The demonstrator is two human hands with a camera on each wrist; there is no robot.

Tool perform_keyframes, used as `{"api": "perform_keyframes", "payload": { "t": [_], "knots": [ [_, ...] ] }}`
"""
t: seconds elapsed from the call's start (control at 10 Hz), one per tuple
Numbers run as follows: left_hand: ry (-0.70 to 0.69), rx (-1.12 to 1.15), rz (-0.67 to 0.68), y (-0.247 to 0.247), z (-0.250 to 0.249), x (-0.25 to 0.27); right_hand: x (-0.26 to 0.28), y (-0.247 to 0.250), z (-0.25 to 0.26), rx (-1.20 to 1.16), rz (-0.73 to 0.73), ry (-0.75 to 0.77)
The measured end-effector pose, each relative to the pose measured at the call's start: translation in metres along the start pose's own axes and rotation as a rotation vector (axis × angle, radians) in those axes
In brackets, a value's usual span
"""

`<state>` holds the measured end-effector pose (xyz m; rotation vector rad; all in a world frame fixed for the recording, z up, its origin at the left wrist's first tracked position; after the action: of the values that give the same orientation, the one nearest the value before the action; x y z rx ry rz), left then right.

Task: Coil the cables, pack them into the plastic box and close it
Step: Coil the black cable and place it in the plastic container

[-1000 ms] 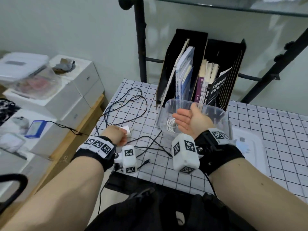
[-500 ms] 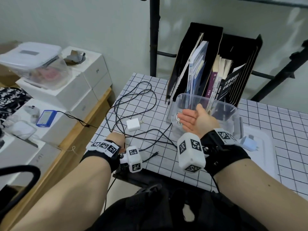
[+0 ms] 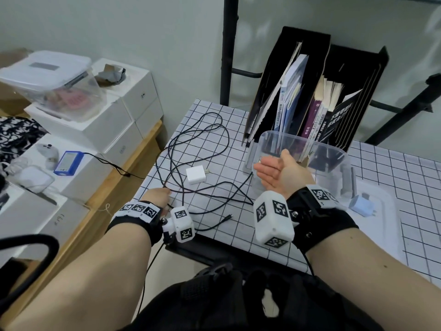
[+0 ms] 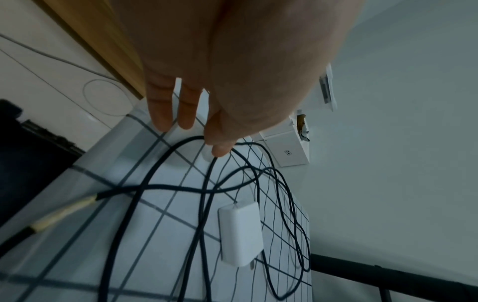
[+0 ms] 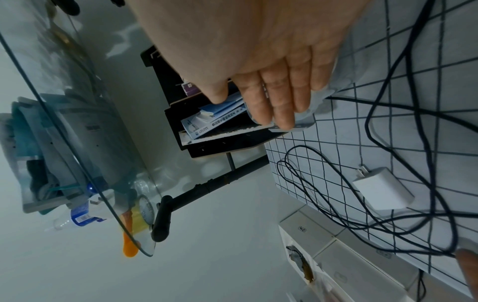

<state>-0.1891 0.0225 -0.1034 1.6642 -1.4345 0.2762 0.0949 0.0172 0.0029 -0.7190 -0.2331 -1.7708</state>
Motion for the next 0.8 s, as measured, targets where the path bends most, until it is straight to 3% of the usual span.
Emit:
{"api": "perform_keyframes", "payload": {
  "t": [0.2,0.3,0.5,0.6,0.8],
  "knots": [
    [-0.003,-0.009,0.035,0.006,0.002,-0.005,0.001,-0.009,-0.003,0.013,-0.002,-0.010],
    [0.061,-0.019,0.041,0.008,0.000,-0.006,0.002,-0.012,-0.004,0.010,0.009,-0.015],
    [0.089,0.177,0.057,0.011,-0.003,0.000,0.000,-0.016,-0.004,0.012,0.027,-0.023],
    [0.147,0.172,0.107,0.007,-0.002,0.003,-0.003,-0.019,-0.005,0.010,0.032,-0.022],
    [0.129,0.177,0.196,-0.002,-0.002,0.008,-0.004,-0.021,-0.007,0.005,0.032,-0.022]
  ]
}}
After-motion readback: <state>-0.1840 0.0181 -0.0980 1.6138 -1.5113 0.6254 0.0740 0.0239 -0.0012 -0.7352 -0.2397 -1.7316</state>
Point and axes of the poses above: each hand's wrist, its own x-axis away from the middle knuckle, its own y-axis out of the back of the hand, z = x × y, the point moved 3 cm from there along -x, towards the middle knuckle, and after that the axes turned 6 degrees about -x, right-handed, at the moved point
